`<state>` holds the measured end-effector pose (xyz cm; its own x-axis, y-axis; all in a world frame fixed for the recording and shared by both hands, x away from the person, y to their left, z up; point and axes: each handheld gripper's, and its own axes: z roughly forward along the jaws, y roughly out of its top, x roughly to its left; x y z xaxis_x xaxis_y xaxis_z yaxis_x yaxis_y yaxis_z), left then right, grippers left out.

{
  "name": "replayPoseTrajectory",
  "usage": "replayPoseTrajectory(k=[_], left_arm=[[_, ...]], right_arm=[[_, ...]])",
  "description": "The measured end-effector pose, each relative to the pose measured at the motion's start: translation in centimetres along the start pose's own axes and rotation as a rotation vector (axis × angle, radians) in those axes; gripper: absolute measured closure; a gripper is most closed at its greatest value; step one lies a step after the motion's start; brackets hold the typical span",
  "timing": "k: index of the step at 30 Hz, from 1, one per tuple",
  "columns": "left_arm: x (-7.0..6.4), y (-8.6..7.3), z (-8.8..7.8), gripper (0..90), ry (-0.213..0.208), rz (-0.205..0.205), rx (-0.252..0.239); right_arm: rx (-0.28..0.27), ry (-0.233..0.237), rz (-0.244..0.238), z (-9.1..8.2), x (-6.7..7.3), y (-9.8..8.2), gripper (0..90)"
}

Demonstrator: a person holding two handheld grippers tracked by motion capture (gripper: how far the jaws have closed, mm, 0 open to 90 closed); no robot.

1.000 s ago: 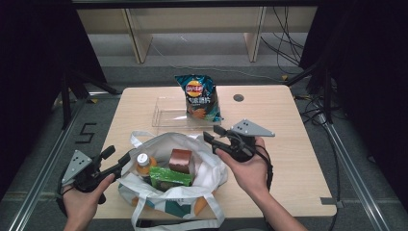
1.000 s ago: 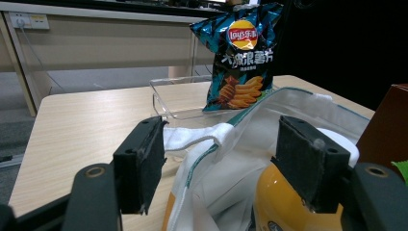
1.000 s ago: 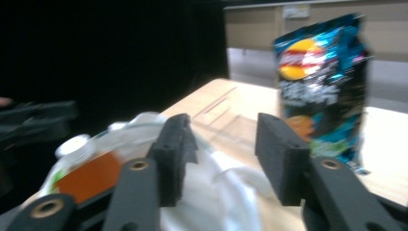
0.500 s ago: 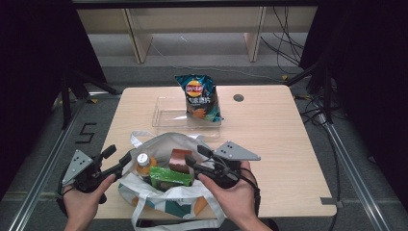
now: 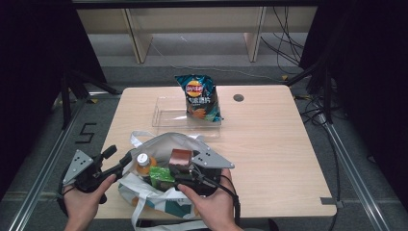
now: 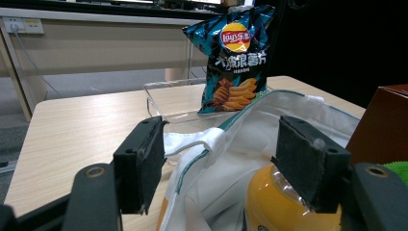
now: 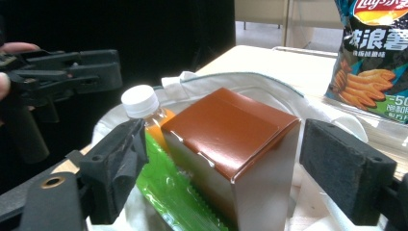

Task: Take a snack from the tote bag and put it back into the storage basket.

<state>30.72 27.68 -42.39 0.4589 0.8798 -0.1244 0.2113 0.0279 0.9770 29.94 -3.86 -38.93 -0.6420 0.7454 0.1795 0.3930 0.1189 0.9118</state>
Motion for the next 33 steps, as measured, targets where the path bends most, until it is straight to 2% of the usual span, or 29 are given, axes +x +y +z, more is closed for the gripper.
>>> replayPoseTrajectory(k=[1,5,6,7,8,10,11,13,14,15,19,20,24,27,29,31,33], left_arm=[[0.0,0.0,0.0,33.7,0.000,0.001,0.001],[0.0,0.0,0.0,33.6,0.000,-0.002,0.004],[0.1,-0.1,0.0,33.6,0.001,-0.004,0.005],[0.1,-0.1,0.0,33.5,0.001,-0.003,0.005],[0.1,-0.1,0.0,33.6,0.001,-0.003,0.005],[0.1,-0.1,0.0,33.6,0.000,-0.003,0.004],[0.1,-0.1,0.0,33.6,0.000,-0.003,0.005],[0.1,-0.1,0.1,33.6,-0.003,-0.002,0.006],[0.1,-0.1,0.1,33.5,-0.004,-0.002,0.005],[0.1,-0.2,0.2,33.5,-0.011,-0.005,-0.005],[0.1,-0.1,0.1,33.5,-0.003,-0.002,0.007],[0.2,-0.1,0.0,33.5,-0.002,-0.001,0.008],[0.2,-0.2,0.2,33.5,-0.011,-0.003,-0.001],[0.2,-0.2,0.1,33.5,0.000,-0.002,0.012],[0.2,-0.2,0.1,33.5,-0.002,-0.005,0.010],[0.3,-0.3,0.1,33.5,-0.001,-0.006,0.011],[0.3,-0.2,0.1,33.5,-0.002,-0.003,0.011]], right_arm=[[0.003,0.002,-0.014,0.1,0.0,0.0,16.6],[0.005,-0.008,-0.012,0.4,0.1,-0.1,15.5],[0.004,-0.032,-0.046,0.6,0.0,-0.1,15.1],[0.029,-0.019,-0.025,0.7,0.2,-0.1,14.9],[0.027,-0.029,-0.022,0.8,0.2,-0.2,14.9],[0.032,-0.015,-0.023,0.9,0.2,-0.1,14.9],[0.034,-0.034,-0.001,1.0,0.2,0.0,14.9],[0.031,-0.039,0.005,1.0,0.3,0.1,14.8],[0.026,-0.055,-0.032,1.2,0.3,0.1,14.8],[0.026,-0.055,-0.032,1.2,0.3,0.1,14.8],[0.035,-0.069,-0.021,1.8,0.6,-0.2,14.6],[0.029,-0.084,-0.035,2.1,0.5,-0.3,14.8],[0.050,-0.110,-0.025,2.4,0.6,-0.5,15.2],[0.039,-0.112,-0.040,2.6,0.4,-0.5,15.7],[0.057,-0.103,-0.023,2.7,0.5,-0.6,17.3],[0.055,-0.119,-0.044,2.6,0.4,-0.6,18.0],[0.060,-0.110,-0.046,2.5,0.3,-0.6,18.5]])
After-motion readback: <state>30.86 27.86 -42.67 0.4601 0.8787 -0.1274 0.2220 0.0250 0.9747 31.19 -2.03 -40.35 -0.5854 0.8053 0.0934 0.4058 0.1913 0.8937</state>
